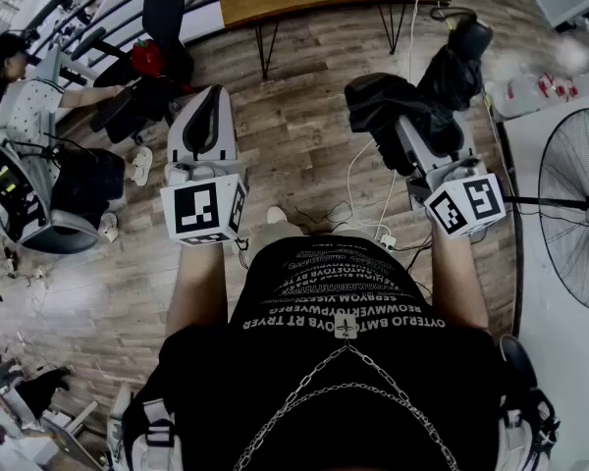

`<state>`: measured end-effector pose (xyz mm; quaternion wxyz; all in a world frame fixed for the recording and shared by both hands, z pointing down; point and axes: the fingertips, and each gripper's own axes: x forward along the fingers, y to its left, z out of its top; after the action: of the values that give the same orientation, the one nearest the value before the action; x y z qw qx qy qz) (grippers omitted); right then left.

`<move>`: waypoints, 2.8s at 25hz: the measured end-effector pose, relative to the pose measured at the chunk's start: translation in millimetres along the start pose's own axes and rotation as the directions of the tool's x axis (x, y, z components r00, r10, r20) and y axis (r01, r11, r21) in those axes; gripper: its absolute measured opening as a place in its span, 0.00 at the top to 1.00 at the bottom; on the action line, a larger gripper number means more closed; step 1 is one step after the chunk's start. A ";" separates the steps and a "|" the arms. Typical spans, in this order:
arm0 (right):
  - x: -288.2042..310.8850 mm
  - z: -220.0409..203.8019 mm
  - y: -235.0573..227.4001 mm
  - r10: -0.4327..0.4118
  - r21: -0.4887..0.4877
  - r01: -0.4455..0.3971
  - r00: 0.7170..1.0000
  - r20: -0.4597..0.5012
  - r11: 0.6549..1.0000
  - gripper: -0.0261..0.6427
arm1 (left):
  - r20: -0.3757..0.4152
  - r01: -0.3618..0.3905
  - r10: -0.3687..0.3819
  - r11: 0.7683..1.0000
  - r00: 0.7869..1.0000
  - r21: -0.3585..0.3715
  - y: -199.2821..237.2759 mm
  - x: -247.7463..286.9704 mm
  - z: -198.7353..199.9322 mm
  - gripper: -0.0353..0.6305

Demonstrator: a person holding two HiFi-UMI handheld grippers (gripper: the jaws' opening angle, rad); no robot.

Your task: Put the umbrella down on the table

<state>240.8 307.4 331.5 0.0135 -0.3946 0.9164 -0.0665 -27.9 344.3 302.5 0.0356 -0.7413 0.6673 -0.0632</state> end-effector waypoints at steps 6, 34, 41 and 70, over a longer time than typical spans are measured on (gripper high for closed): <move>-7.0 8.0 1.4 0.037 -0.099 -0.040 0.999 -0.040 0.994 0.54 | 0.040 -0.024 0.021 0.997 0.999 0.071 -30.2 -13.5 22.9 0.90; 123.4 14.9 -51.8 0.030 -0.007 -0.030 0.999 0.029 1.000 0.53 | 0.067 -0.046 0.038 0.992 0.997 0.116 56.8 107.5 20.0 0.90; 182.8 22.8 -44.3 0.032 -0.010 -0.032 0.999 0.016 0.999 0.53 | 0.045 -0.034 0.030 0.995 0.999 0.097 103.7 142.9 9.3 0.90; 225.4 13.1 -72.9 0.009 -0.007 -0.009 1.000 -0.010 1.000 0.53 | 0.033 -0.029 0.026 0.997 0.999 0.074 135.2 190.5 -3.6 0.90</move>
<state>139.2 93.0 334.4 0.0080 -0.3901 0.9184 -0.0650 -142.2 140.7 296.3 0.0746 -0.7311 0.6740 -0.0757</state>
